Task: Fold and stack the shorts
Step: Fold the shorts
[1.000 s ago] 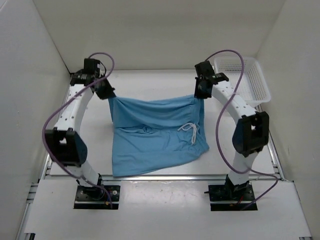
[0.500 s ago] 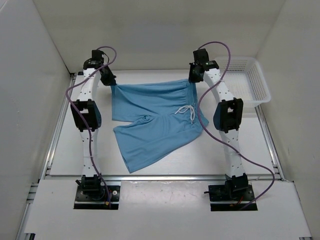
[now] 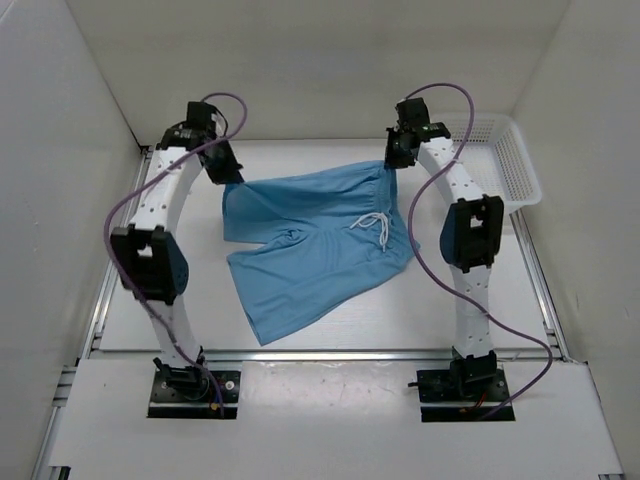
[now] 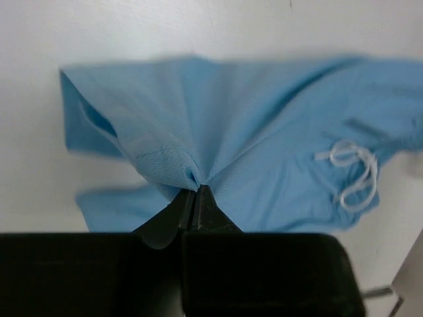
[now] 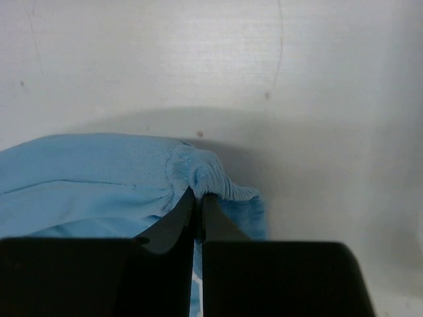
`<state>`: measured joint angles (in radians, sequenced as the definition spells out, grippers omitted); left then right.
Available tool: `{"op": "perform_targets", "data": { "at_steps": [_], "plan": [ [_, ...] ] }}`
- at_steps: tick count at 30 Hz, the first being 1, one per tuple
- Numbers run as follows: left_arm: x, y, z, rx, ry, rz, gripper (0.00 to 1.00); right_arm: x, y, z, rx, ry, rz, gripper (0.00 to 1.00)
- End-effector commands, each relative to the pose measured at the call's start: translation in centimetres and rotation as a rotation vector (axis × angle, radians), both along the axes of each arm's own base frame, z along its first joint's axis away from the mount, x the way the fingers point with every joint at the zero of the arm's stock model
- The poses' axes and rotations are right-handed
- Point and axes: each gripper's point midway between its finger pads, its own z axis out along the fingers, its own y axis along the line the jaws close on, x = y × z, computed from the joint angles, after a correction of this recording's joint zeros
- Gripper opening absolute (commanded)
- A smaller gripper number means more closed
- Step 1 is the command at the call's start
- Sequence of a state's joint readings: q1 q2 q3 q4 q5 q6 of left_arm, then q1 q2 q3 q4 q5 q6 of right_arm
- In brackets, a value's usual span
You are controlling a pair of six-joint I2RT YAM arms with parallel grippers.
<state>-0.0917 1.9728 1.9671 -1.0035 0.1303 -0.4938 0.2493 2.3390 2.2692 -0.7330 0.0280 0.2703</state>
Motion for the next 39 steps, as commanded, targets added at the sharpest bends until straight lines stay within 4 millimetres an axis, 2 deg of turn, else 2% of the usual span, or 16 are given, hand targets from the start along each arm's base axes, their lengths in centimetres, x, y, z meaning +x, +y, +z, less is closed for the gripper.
{"op": "perform_targets", "data": {
  "at_steps": [1,3,4,6,7,8,9,10,11,14,16,17,18,20,26,39],
  "plan": [
    [-8.3,-3.6,1.6,-0.001,0.011,-0.059,0.10,-2.1,-1.9,7.6,-0.014,-0.149,-0.007,0.00],
    [-12.9,-4.7,2.1,-0.025,0.002,-0.067,0.10,-5.2,-3.0,7.2,-0.025,-0.140,-0.029,0.00],
    [-16.9,-5.8,-1.6,-0.022,0.117,-0.066,0.10,-6.2,-3.7,7.1,-0.036,-0.147,-0.062,0.00],
    [-20.7,-6.4,-3.6,-0.041,0.159,-0.047,0.10,-10.3,-5.4,5.9,-0.048,-0.125,-0.115,0.01],
    [-24.5,-6.4,-6.0,-0.038,0.211,-0.060,0.15,-11.4,-5.8,5.7,-0.047,-0.134,-0.138,0.07],
    [-26.1,-6.5,-7.1,-0.065,0.256,-0.015,0.38,-12.9,-6.2,7.2,-0.036,-0.170,-0.140,0.21],
    [-27.5,-6.2,-8.2,-0.065,0.284,0.001,0.56,-15.6,-6.1,4.4,-0.061,-0.111,-0.133,0.31],
    [-29.2,-5.5,-9.4,-0.070,0.310,0.033,0.70,-16.8,-6.2,4.0,-0.066,-0.113,-0.149,0.47],
    [-29.6,-5.3,-9.6,-0.075,0.310,0.041,0.79,-19.2,-6.6,3.7,-0.075,-0.117,-0.163,0.68],
    [-29.0,-4.9,-7.6,-0.084,0.228,0.061,0.80,-22.5,-6.9,4.5,-0.026,-0.132,-0.222,0.66],
    [-28.3,-4.7,-6.8,-0.069,0.201,0.065,0.78,-24.8,-7.1,4.2,0.003,-0.112,-0.249,0.53],
    [-27.6,-5.0,-6.0,-0.065,0.180,0.042,0.75,-25.4,-7.2,3.9,0.007,-0.098,-0.258,0.41],
    [-27.2,-4.9,-6.1,-0.044,0.183,0.034,0.72,-26.2,-7.1,3.5,0.008,-0.076,-0.260,0.16],
    [-26.7,-5.1,-7.4,0.000,0.241,0.016,0.60,-27.8,-6.6,2.5,0.018,0.002,-0.250,0.00],
    [-26.5,-6.7,-11.6,0.079,0.388,-0.057,0.74,-30.2,-5.2,0.6,0.041,0.080,-0.206,0.00],
    [-26.2,-7.6,-16.8,0.145,0.492,-0.054,0.49,-29.5,-6.2,1.7,-0.022,0.055,-0.219,0.18]
  ]
}}
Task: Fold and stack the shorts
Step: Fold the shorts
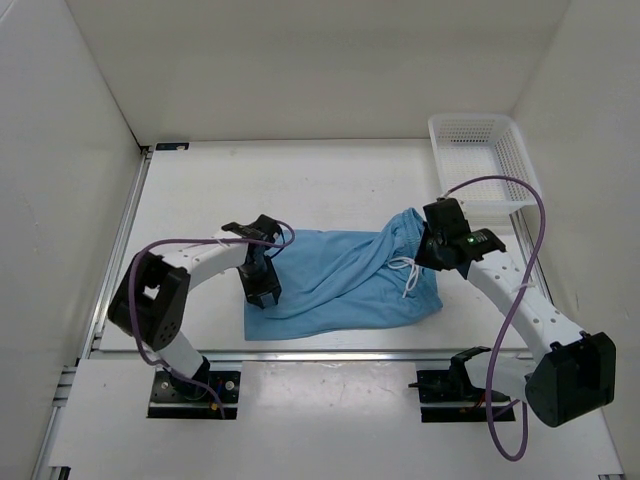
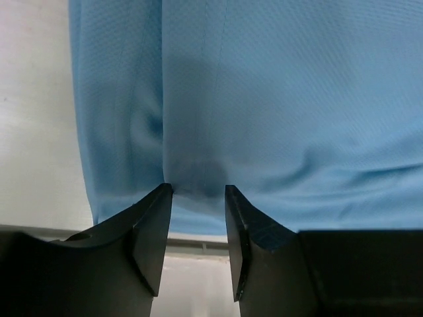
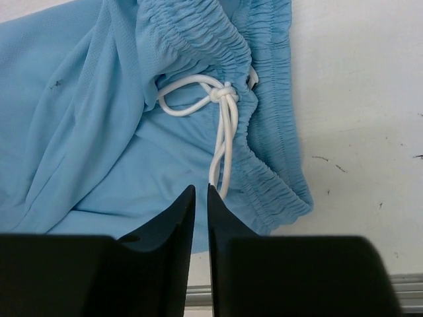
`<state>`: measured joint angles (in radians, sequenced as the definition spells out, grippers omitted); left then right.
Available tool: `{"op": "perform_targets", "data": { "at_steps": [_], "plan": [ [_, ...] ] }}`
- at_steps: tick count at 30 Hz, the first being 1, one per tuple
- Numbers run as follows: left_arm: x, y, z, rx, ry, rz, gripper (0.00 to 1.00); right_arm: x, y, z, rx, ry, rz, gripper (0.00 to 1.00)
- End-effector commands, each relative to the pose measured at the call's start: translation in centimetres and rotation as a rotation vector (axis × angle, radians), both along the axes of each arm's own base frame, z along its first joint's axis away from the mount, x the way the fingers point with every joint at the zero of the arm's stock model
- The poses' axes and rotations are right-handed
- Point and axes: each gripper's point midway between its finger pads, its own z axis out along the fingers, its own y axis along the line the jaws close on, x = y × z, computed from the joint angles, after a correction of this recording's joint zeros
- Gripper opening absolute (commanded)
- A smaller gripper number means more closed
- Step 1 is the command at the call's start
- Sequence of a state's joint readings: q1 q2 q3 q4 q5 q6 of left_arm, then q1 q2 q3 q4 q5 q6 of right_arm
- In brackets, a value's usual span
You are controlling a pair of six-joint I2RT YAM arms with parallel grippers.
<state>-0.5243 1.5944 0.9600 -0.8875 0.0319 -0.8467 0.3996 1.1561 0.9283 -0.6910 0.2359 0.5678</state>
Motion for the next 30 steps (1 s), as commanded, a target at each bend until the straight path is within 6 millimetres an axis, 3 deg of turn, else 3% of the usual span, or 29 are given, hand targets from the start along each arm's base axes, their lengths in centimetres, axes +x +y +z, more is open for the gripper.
{"op": "perform_targets", "data": {
  "at_steps": [1,4,7,8,9,10,11,12,13,14,15,16,17,18,19,20,22,26,30],
  "plan": [
    [0.8,-0.2,-0.8,0.016,-0.017,-0.013,0.49,0.8,-0.1,1.5,-0.015,-0.028,-0.007,0.18],
    [0.9,-0.4,-0.8,0.004,-0.021,-0.025,0.52,0.9,-0.3,1.5,-0.026,-0.023,-0.012,0.27],
    [1.0,-0.6,-0.8,-0.003,-0.018,-0.047,0.56,1.3,-0.1,1.8,-0.023,-0.028,-0.012,0.62],
    [0.9,-0.7,-0.8,-0.011,-0.014,-0.062,0.50,1.5,-0.2,1.9,-0.034,-0.023,-0.017,0.70],
    [1.1,-0.8,-0.8,-0.010,-0.013,-0.062,0.35,1.9,0.0,2.0,-0.027,-0.022,-0.027,0.73],
    [1.0,-0.7,-0.8,-0.009,-0.014,-0.074,0.17,2.2,0.0,2.2,-0.033,-0.027,-0.032,0.63],
    [1.4,-1.0,-0.2,-0.022,-0.036,-0.074,0.10,2.6,0.1,1.8,-0.041,-0.009,-0.032,0.48],
    [1.9,-1.2,0.4,-0.033,-0.058,-0.074,0.10,3.5,0.4,2.6,-0.044,-0.027,-0.017,0.17],
    [1.9,-1.2,1.5,-0.043,-0.077,-0.074,0.10,4.0,0.7,2.8,-0.060,-0.025,0.022,0.05],
    [2.0,-1.3,2.2,-0.051,-0.090,-0.074,0.10,4.8,0.8,2.1,-0.080,-0.004,0.017,0.00],
    [2.8,-1.5,3.3,-0.065,-0.119,-0.065,0.10,5.3,0.6,2.2,-0.099,0.006,-0.006,0.00],
    [3.1,-1.4,4.0,-0.065,-0.137,-0.064,0.10,6.7,1.0,3.9,-0.088,-0.025,-0.032,0.00],
    [3.3,-1.6,5.1,-0.078,-0.163,-0.063,0.10,6.9,0.6,2.6,-0.096,0.055,-0.070,0.00],
    [3.7,-1.8,6.3,-0.087,-0.183,-0.072,0.10,7.4,1.2,2.6,-0.032,0.098,-0.068,0.00],
    [4.1,-1.7,6.7,-0.079,-0.196,-0.070,0.10,8.6,1.9,3.9,0.010,0.088,-0.072,0.08],
    [4.4,-1.9,7.1,-0.083,-0.209,-0.078,0.10,9.2,2.6,3.1,0.032,0.118,-0.079,0.20],
    [4.8,-1.9,7.9,-0.079,-0.222,-0.076,0.10,10.7,3.5,3.8,0.070,0.102,-0.106,0.48],
    [5.2,-2.1,8.2,-0.082,-0.233,-0.085,0.10,12.2,4.4,0.7,0.149,0.238,-0.187,0.47],
    [5.3,-2.0,8.2,-0.074,-0.237,-0.083,0.10,12.4,4.0,-1.8,0.153,0.308,-0.288,0.47]
  ]
}}
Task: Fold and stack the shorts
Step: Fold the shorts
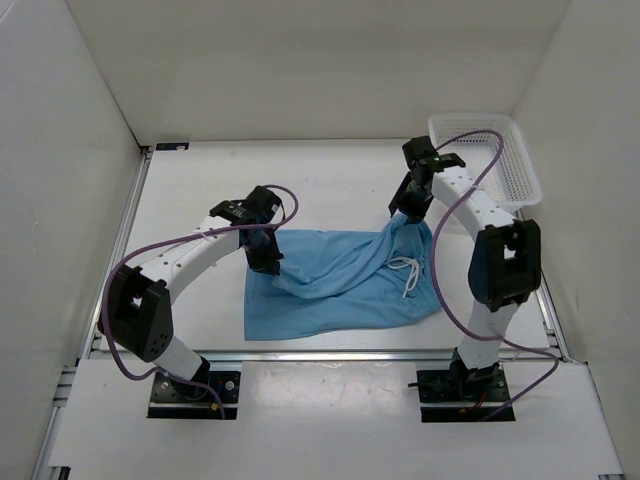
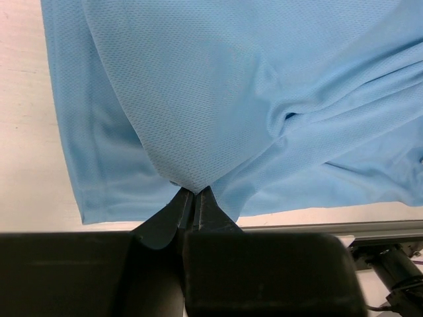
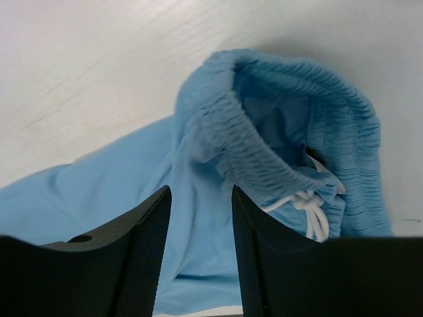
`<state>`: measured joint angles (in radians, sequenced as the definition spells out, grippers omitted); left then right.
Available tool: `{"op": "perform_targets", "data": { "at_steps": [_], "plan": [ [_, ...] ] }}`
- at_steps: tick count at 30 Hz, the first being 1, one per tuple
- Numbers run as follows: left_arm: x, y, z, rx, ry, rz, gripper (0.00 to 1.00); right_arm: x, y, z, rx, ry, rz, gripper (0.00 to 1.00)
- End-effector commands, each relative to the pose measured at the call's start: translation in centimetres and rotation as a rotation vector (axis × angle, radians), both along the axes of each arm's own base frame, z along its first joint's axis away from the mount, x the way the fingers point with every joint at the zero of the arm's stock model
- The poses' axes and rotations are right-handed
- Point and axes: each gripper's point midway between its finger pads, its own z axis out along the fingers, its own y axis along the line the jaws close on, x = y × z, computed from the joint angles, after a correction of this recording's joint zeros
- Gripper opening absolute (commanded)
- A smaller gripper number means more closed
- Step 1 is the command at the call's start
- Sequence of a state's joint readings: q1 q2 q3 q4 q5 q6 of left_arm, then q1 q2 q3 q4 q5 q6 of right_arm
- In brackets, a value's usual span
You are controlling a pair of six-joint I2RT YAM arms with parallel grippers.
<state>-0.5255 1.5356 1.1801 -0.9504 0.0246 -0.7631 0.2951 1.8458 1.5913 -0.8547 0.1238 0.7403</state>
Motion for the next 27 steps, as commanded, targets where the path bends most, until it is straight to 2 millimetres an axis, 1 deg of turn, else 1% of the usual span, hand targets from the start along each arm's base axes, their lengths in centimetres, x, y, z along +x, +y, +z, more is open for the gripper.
{"op": "perform_targets", "data": {
  "at_steps": [1,5,6,7,8,9,10,11,13,14,15,16,17,18,19,20,21,22,23,24,25,26,27],
  "plan": [
    [0.5,0.5,1.0,0.016,-0.038,-0.007,0.10,-0.9,0.3,-1.7,0.033,0.108,-0.087,0.47],
    [0.5,0.8,0.8,0.020,-0.030,0.002,0.10,-0.1,-2.0,-4.0,-0.058,0.137,-0.178,0.51],
    [0.7,1.1,0.8,0.021,-0.030,0.013,0.10,0.1,-2.1,-4.3,-0.073,0.138,-0.182,0.67],
    [0.4,1.3,0.5,0.028,-0.024,0.003,0.10,0.5,-2.6,-5.5,-0.078,0.156,-0.196,0.72],
    [0.4,1.3,0.7,0.024,-0.032,0.003,0.10,0.9,-3.1,-5.8,-0.090,0.156,-0.209,0.75],
    [0.4,1.7,0.5,0.028,-0.024,0.013,0.10,1.7,-3.1,-5.8,-0.094,0.138,-0.212,0.75],
    [0.4,1.7,0.7,0.024,-0.032,0.013,0.10,1.9,-3.1,-6.7,-0.100,0.155,-0.212,0.75],
    [0.3,2.1,0.3,0.032,-0.023,0.014,0.10,2.2,-3.2,-6.9,-0.111,0.153,-0.215,0.75],
    [0.3,2.1,0.3,0.032,-0.023,0.014,0.10,2.6,-3.3,-7.7,-0.126,0.160,-0.218,0.75],
    [0.2,2.5,0.4,0.031,-0.025,0.023,0.10,3.1,-3.2,-7.2,-0.117,0.144,-0.227,0.75],
    [0.2,2.5,0.4,0.031,-0.025,0.023,0.10,2.8,-3.5,-7.9,-0.138,0.166,-0.230,0.74],
    [0.0,2.6,0.1,0.036,-0.016,0.023,0.10,3.2,-4.0,-8.1,-0.146,0.165,-0.241,0.74],
    [0.1,2.9,0.3,0.034,-0.025,0.025,0.10,3.4,-4.3,-7.8,-0.162,0.152,-0.269,0.72],
    [0.0,3.3,0.0,0.040,-0.014,0.034,0.10,3.0,-4.4,-8.3,-0.171,0.176,-0.268,0.69],
    [0.0,3.3,0.0,0.040,-0.014,0.034,0.10,3.1,-4.4,-8.3,-0.168,0.176,-0.278,0.62],
    [-0.1,3.7,-0.3,0.047,-0.007,0.034,0.10,3.0,-4.4,-8.8,-0.172,0.186,-0.277,0.56],
    [-0.2,4.2,-0.3,0.046,-0.008,0.048,0.10,3.0,-4.4,-8.8,-0.172,0.186,-0.277,0.47],
    [-0.1,4.4,-0.3,0.049,-0.009,0.048,0.10,3.0,-4.6,-8.8,-0.178,0.181,-0.290,0.31],
    [-0.1,4.8,-0.3,0.049,-0.009,0.061,0.10,2.8,-4.6,-9.0,-0.182,0.190,-0.290,0.24],
    [0.2,5.6,-0.4,0.055,-0.011,0.068,0.10,3.1,-4.8,-7.9,-0.183,0.160,-0.306,0.17],
    [0.5,6.1,-0.1,0.054,-0.021,0.076,0.10,2.9,-4.9,-7.8,-0.183,0.159,-0.306,0.06],
    [0.6,6.6,-0.1,0.050,-0.019,0.080,0.10,2.9,-4.9,-7.3,-0.178,0.148,-0.307,0.01],
    [1.2,7.1,0.2,0.050,-0.032,0.090,0.10,3.0,-4.6,-6.3,-0.177,0.121,-0.302,0.00]
  ]
}}
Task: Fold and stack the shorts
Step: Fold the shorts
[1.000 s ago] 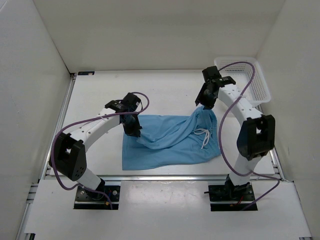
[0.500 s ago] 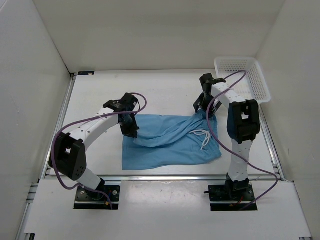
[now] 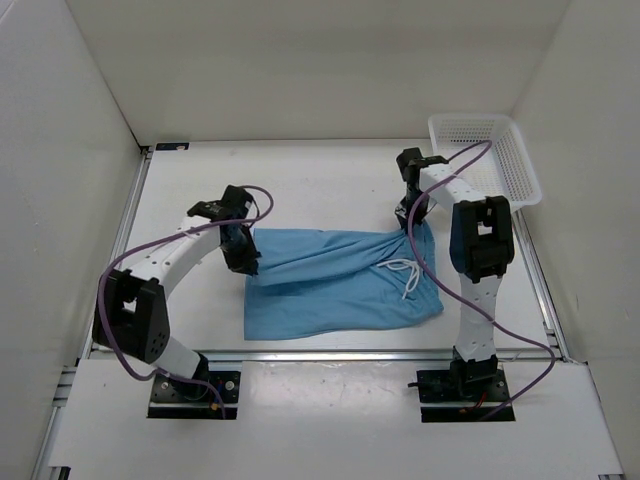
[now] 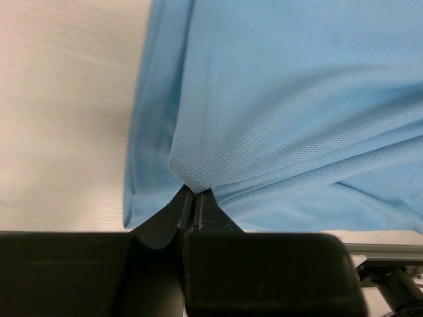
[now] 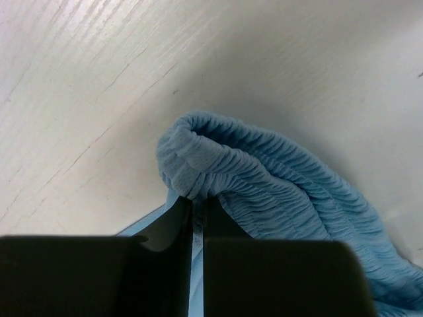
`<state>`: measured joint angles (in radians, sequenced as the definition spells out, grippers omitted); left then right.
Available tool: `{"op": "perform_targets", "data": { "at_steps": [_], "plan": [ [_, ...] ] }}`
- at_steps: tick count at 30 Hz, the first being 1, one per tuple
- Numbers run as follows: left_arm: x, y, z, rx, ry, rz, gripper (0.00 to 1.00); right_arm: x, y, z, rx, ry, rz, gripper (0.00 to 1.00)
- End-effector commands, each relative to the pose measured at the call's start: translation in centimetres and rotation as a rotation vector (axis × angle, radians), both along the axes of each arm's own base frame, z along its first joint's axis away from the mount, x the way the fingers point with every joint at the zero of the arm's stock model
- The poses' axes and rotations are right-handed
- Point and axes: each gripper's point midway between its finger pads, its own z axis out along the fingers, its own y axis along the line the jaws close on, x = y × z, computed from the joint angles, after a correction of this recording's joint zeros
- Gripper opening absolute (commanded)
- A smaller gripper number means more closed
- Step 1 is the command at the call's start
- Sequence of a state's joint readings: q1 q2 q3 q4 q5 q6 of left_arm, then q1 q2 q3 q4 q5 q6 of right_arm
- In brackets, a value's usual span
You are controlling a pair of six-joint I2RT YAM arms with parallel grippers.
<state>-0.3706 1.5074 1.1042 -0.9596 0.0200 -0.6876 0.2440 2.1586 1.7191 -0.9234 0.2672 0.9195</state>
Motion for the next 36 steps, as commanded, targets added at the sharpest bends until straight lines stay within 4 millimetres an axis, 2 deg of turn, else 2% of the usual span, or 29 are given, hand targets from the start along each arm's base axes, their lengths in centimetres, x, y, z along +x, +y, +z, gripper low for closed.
{"op": "perform_targets", "data": {
  "at_steps": [1,3,4,6,7,8,9,10,11,12,13,14,15,17,18,19,20,23,24,26,27,28,29,30,31,33,34,35,36],
  "plan": [
    [2.2,3.0,2.4,0.010,-0.094,0.026,0.10,0.8,-0.9,3.4,-0.039,-0.087,-0.031,0.00],
    [3.7,4.0,3.3,0.005,-0.119,0.042,0.10,1.4,-0.4,5.5,-0.038,-0.140,-0.006,0.00],
    [5.7,5.0,4.4,0.008,-0.155,0.059,0.10,1.7,-0.4,5.9,-0.034,-0.154,-0.006,0.00],
    [7.7,5.8,5.4,0.005,-0.179,0.070,0.10,3.0,0.4,8.1,-0.020,-0.217,0.014,0.00],
    [9.1,6.5,5.0,0.012,-0.169,0.086,0.10,3.4,0.5,8.8,-0.018,-0.236,0.023,0.00],
    [11.0,6.9,6.9,0.011,-0.216,0.088,0.10,3.8,0.9,9.0,-0.003,-0.241,0.037,0.00],
    [11.9,6.9,7.3,-0.008,-0.219,0.092,0.10,4.8,1.3,9.5,0.014,-0.263,0.040,0.00],
    [13.3,7.7,6.5,0.001,-0.202,0.105,0.10,5.3,2.0,9.8,0.042,-0.271,0.056,0.00],
    [15.2,7.9,8.2,-0.011,-0.247,0.105,0.10,5.9,2.3,10.1,0.051,-0.282,0.067,0.00],
    [16.0,8.2,8.4,-0.018,-0.246,0.114,0.10,7.1,3.2,10.6,0.060,-0.310,0.079,0.00],
    [17.2,8.5,7.2,-0.024,-0.217,0.122,0.10,7.5,3.6,10.7,0.067,-0.311,0.096,0.00],
    [19.0,9.4,8.9,-0.022,-0.268,0.132,0.10,8.2,4.0,10.0,0.076,-0.302,0.109,0.00],
    [19.9,9.6,9.1,-0.032,-0.275,0.137,0.10,9.3,4.8,11.2,0.088,-0.346,0.118,0.00],
    [21.0,10.1,8.5,-0.038,-0.248,0.147,0.10,10.3,5.3,11.0,0.097,-0.356,0.144,0.00],
    [22.1,9.9,10.3,-0.048,-0.295,0.132,0.10,10.6,5.6,11.3,0.109,-0.366,0.148,0.00],
    [22.0,9.9,10.6,-0.048,-0.286,0.132,0.10,11.0,5.9,12.3,0.119,-0.389,0.166,0.00],
    [22.0,10.0,11.1,-0.044,-0.296,0.122,0.10,10.9,5.8,12.3,0.114,-0.389,0.178,0.00],
    [20.9,9.6,11.8,-0.041,-0.298,0.101,0.10,10.4,5.7,13.6,0.116,-0.420,0.214,0.00],
    [19.2,8.3,11.7,-0.044,-0.285,0.074,0.10,10.2,5.6,13.8,0.114,-0.427,0.223,0.00],
    [17.1,7.2,11.5,-0.048,-0.278,0.047,0.10,8.3,5.0,13.6,0.104,-0.400,0.234,0.00],
    [15.5,6.7,13.2,-0.057,-0.320,0.042,0.10,7.8,4.8,13.5,0.100,-0.402,0.245,0.00],
    [13.5,5.3,11.0,-0.077,-0.265,0.028,0.10,7.1,4.6,13.4,0.099,-0.398,0.245,0.00],
    [12.1,4.6,10.7,-0.094,-0.256,0.021,0.10,5.2,4.1,12.9,0.092,-0.373,0.254,0.00],
    [10.7,4.0,10.4,-0.100,-0.249,0.016,0.10,4.3,3.5,12.7,0.073,-0.361,0.262,0.00],
    [7.8,3.0,9.6,-0.111,-0.224,0.004,0.10,3.7,3.3,12.7,0.073,-0.364,0.262,0.00],
    [5.1,2.1,8.5,-0.122,-0.197,-0.002,0.10,1.1,2.3,12.4,0.052,-0.335,0.268,0.00],
    [3.5,1.1,9.1,-0.140,-0.224,-0.026,0.10,0.2,1.8,13.5,0.045,-0.367,0.272,0.00],
    [1.5,1.1,7.2,-0.132,-0.165,-0.001,0.10,-0.6,1.3,13.4,0.031,-0.366,0.267,0.00],
    [0.6,0.6,6.8,-0.141,-0.159,-0.001,0.10,-2.6,0.7,11.3,0.023,-0.312,0.269,0.00]
  ]
}}
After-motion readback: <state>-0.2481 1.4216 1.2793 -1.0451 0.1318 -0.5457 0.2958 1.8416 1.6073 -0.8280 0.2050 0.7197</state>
